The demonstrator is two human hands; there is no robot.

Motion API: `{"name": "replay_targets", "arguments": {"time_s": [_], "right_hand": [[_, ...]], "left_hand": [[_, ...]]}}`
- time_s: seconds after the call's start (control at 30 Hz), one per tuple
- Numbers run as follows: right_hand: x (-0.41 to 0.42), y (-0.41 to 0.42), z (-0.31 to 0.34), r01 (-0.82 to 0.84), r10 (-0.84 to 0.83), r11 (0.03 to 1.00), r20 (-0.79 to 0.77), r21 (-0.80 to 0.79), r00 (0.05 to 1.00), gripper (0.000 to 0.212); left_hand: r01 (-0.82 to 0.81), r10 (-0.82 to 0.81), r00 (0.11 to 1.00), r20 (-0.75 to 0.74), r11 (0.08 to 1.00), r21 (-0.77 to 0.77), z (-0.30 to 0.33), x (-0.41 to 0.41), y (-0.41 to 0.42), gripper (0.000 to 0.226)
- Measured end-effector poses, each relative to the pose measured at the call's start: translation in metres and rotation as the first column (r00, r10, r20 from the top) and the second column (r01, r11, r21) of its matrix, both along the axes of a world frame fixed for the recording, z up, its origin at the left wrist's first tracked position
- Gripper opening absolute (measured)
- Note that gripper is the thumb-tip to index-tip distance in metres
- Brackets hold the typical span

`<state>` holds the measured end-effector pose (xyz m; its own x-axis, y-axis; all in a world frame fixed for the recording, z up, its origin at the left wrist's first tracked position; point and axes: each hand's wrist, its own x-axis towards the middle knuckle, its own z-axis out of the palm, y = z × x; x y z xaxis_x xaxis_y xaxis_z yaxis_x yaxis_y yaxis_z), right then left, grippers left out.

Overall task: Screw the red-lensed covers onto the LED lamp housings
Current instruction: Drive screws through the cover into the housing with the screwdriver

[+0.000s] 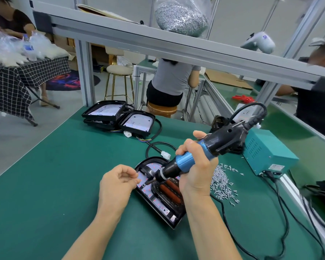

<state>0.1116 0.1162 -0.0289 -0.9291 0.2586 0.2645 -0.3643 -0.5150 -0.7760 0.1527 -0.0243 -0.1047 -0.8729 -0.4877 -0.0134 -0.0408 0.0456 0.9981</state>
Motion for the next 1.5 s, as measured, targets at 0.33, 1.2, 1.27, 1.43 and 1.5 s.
{"name": "replay_targets", "arguments": {"time_s": [0.33,1.2,1.27,1.43,1.5], "right_hand": [[0.005,0.052,0.019,0.107,-0.107,0.993,-0.014,0.044,0.994,0.02],[0.031,0.234,0.038,0.331,-0.399,0.839,0.075,0.432,0.914,0.021],[0.036,0.238,0.036,0.321,-0.388,0.851,0.086,0.417,0.918,0.021],[0.053,0.249,0.036,0.301,-0.37,0.843,0.074,0.446,0.926,0.02],[0.056,0.253,0.035,0.293,-0.387,0.812,0.09,0.505,0.918,0.019]], "left_hand": [[0.0,-0.001,1.0,-0.027,0.999,-0.05,0.007,-0.003,0.005,0.025],[0.333,-0.344,0.918,-0.196,0.939,-0.09,0.048,-0.004,0.125,0.032],[0.382,-0.396,0.9,-0.184,0.918,-0.103,0.046,-0.002,0.138,0.036],[0.448,-0.466,0.872,-0.149,0.883,-0.141,0.036,-0.003,0.165,0.034],[0.469,-0.488,0.863,-0.131,0.87,-0.152,0.033,-0.002,0.174,0.034]]}}
